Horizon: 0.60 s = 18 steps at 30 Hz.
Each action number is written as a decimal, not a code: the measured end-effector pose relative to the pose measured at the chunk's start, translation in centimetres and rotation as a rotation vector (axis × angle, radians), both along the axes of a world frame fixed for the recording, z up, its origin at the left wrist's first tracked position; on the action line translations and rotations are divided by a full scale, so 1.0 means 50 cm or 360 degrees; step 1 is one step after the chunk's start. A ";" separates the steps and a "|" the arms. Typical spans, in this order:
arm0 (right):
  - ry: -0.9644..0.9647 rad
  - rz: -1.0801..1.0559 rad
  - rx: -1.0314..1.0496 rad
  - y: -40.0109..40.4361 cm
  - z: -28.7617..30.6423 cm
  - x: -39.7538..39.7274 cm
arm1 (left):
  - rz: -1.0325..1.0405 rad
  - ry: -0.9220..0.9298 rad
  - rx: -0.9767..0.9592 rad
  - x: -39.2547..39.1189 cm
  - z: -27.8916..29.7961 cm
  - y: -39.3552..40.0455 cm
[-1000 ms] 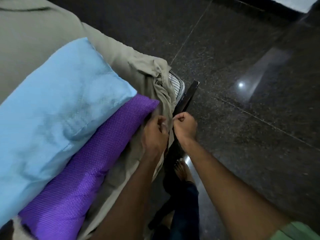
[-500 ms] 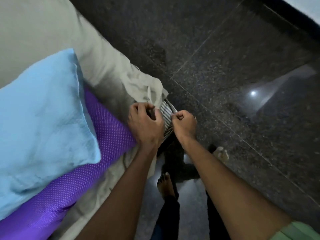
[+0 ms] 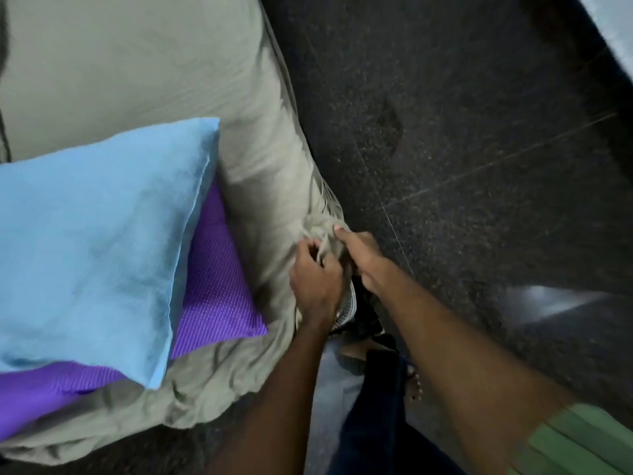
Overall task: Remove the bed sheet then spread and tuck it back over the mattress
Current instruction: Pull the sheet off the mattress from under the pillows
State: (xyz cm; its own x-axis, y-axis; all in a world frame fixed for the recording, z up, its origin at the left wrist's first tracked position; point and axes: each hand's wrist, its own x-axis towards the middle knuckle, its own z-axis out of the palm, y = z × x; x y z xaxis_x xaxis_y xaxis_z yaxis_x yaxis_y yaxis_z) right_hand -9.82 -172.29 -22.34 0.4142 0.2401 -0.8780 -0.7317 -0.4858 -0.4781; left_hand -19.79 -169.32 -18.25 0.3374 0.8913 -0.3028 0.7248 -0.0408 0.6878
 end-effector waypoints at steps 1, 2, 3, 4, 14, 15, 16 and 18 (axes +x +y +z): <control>0.0147 -0.0097 0.0022 0.028 -0.001 0.020 | -0.0003 -0.0020 0.0001 -0.001 0.001 -0.004; 0.0242 -0.0190 0.0034 0.051 0.000 0.038 | -0.0007 0.0015 0.0005 0.001 0.001 -0.002; 0.0272 -0.0281 0.0022 0.068 -0.001 0.048 | 0.0004 0.0065 0.0032 0.001 -0.003 0.003; 0.0269 -0.0353 -0.0001 0.088 0.000 0.061 | 0.0068 0.0092 0.0074 0.008 -0.003 0.018; 0.0893 0.0752 0.0493 0.020 0.054 0.103 | -0.0142 0.0565 -0.0398 0.140 0.031 0.184; 0.0794 0.0865 0.0404 0.020 0.065 0.110 | -0.0196 0.0657 -0.0289 0.151 0.036 0.185; 0.0672 0.0924 0.0338 0.024 0.074 0.122 | -0.0215 0.0721 -0.0208 0.159 0.044 0.185; 0.0274 0.0807 0.0199 0.050 0.080 0.157 | -0.0228 0.0759 -0.0121 0.160 0.058 0.181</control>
